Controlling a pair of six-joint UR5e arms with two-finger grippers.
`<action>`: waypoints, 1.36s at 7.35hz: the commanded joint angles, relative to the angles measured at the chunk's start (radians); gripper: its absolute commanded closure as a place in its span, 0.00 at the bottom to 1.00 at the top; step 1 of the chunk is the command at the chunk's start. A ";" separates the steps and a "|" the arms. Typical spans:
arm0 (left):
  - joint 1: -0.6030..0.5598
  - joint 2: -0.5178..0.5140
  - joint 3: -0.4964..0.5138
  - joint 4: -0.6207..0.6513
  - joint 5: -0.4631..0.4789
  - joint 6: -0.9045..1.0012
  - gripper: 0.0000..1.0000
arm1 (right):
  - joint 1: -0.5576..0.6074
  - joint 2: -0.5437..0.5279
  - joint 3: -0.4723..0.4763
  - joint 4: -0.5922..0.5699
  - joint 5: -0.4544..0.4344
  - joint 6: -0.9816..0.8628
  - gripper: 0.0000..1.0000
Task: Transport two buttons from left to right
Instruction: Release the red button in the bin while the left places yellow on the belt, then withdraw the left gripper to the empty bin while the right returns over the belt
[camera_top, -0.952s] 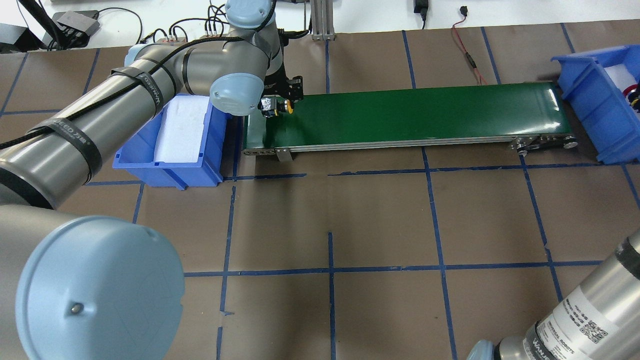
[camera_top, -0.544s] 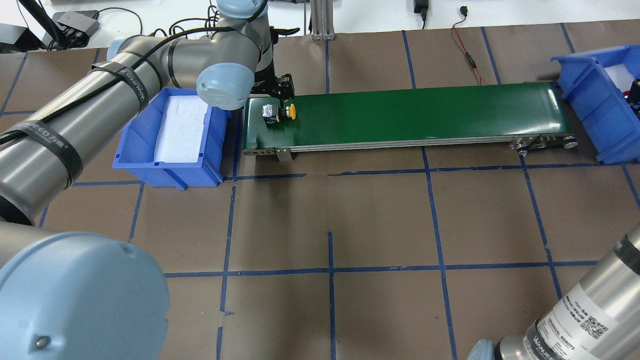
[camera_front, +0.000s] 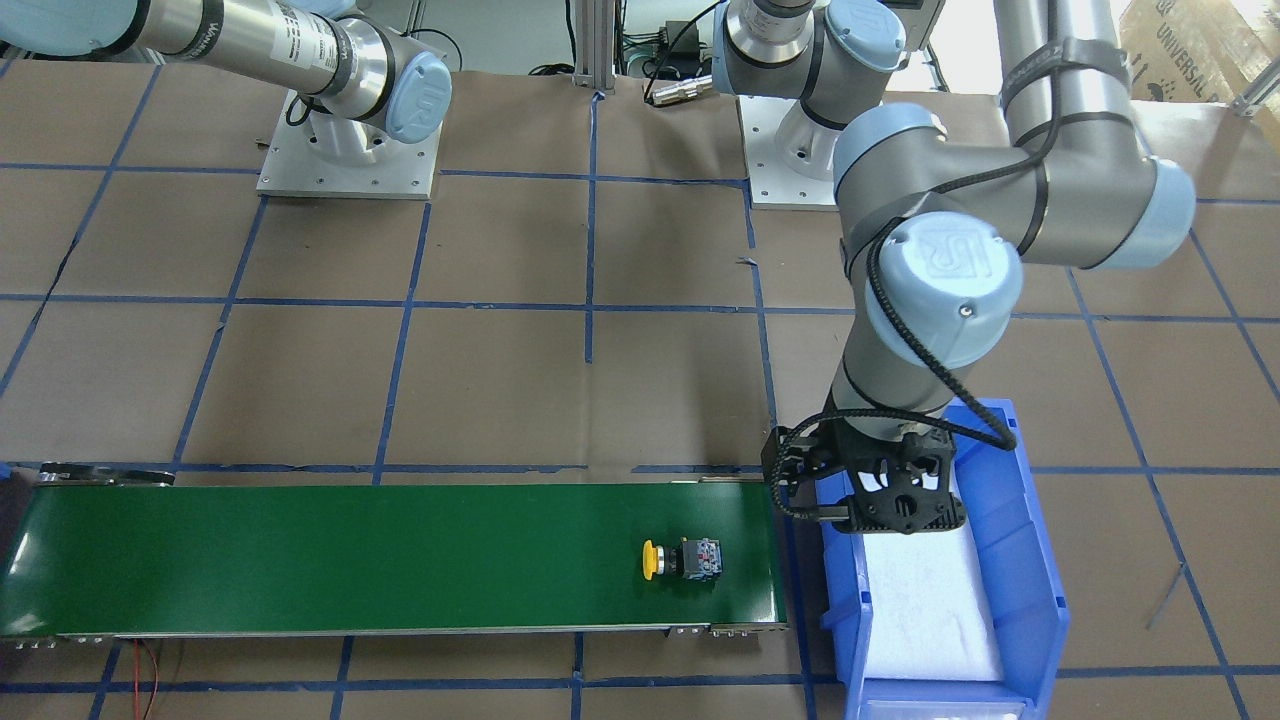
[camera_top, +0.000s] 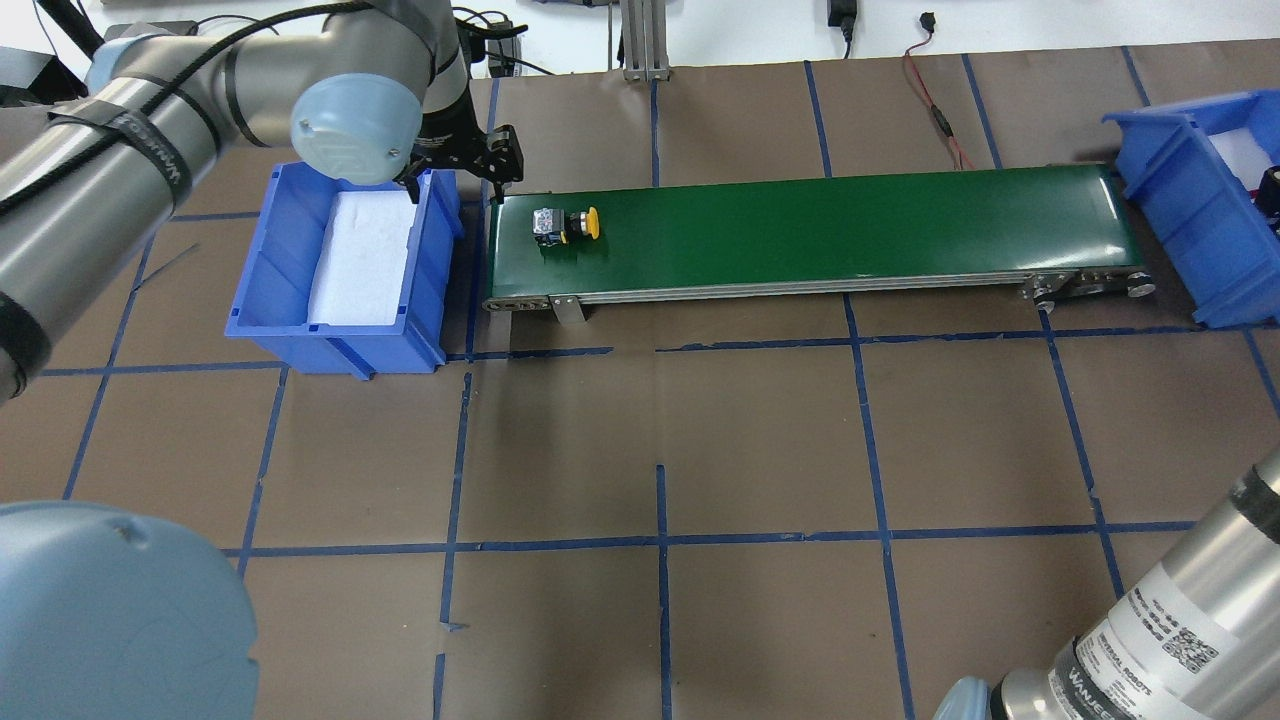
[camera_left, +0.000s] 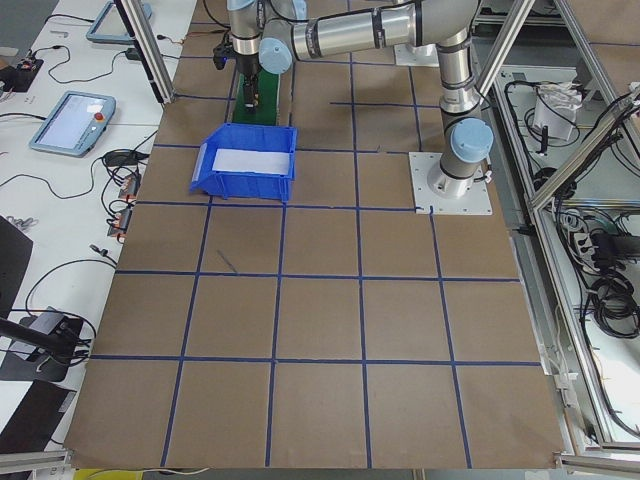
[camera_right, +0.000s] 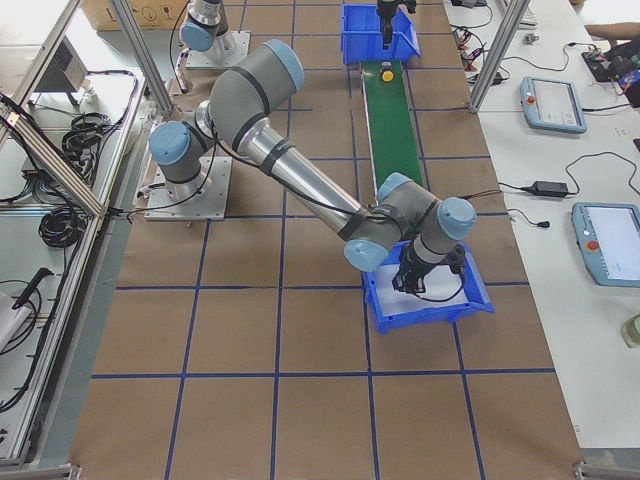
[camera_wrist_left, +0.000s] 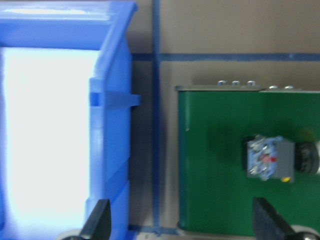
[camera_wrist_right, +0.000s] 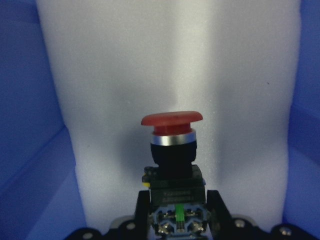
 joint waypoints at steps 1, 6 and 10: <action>0.050 0.148 -0.121 -0.048 -0.005 0.083 0.00 | 0.000 -0.005 -0.002 0.010 0.000 0.000 0.56; 0.113 0.321 -0.168 -0.174 -0.009 0.160 0.00 | -0.011 -0.011 -0.005 0.018 0.013 -0.003 0.32; 0.174 0.330 -0.165 -0.163 -0.055 0.242 0.00 | 0.025 -0.111 -0.028 0.065 0.048 -0.005 0.32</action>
